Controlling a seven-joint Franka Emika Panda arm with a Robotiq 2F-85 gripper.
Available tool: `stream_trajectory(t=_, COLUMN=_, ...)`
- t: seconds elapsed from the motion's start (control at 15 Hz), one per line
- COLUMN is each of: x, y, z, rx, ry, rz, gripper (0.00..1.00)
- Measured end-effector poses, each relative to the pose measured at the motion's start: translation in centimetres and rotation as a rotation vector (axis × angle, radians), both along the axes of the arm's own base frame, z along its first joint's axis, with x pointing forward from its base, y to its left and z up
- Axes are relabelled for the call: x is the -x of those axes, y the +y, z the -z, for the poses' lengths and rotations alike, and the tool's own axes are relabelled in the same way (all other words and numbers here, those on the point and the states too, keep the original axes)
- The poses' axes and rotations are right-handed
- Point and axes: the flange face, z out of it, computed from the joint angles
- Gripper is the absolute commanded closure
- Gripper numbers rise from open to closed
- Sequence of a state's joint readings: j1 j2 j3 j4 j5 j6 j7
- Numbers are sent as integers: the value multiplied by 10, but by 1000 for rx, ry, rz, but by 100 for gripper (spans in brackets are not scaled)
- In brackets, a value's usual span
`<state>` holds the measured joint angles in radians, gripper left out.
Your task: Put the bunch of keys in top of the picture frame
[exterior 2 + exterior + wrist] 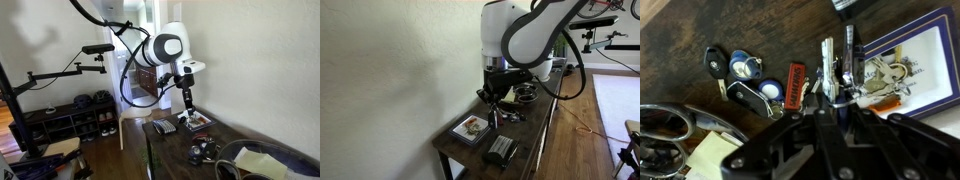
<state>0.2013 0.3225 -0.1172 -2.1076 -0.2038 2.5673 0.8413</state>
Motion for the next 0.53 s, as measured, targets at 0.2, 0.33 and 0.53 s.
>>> stream_trajectory(t=0.2, x=-10, y=19, z=-12, rx=-3, ry=-5, rz=-32, gripper=93)
stream_trajectory(t=0.33, x=-16, y=29, z=-17, rx=-4, ry=-7, rz=-53, gripper=93)
stream_trajectory(t=0.53, x=-29, y=37, z=-14, rx=-2, ry=-7, rz=-79, gripper=93)
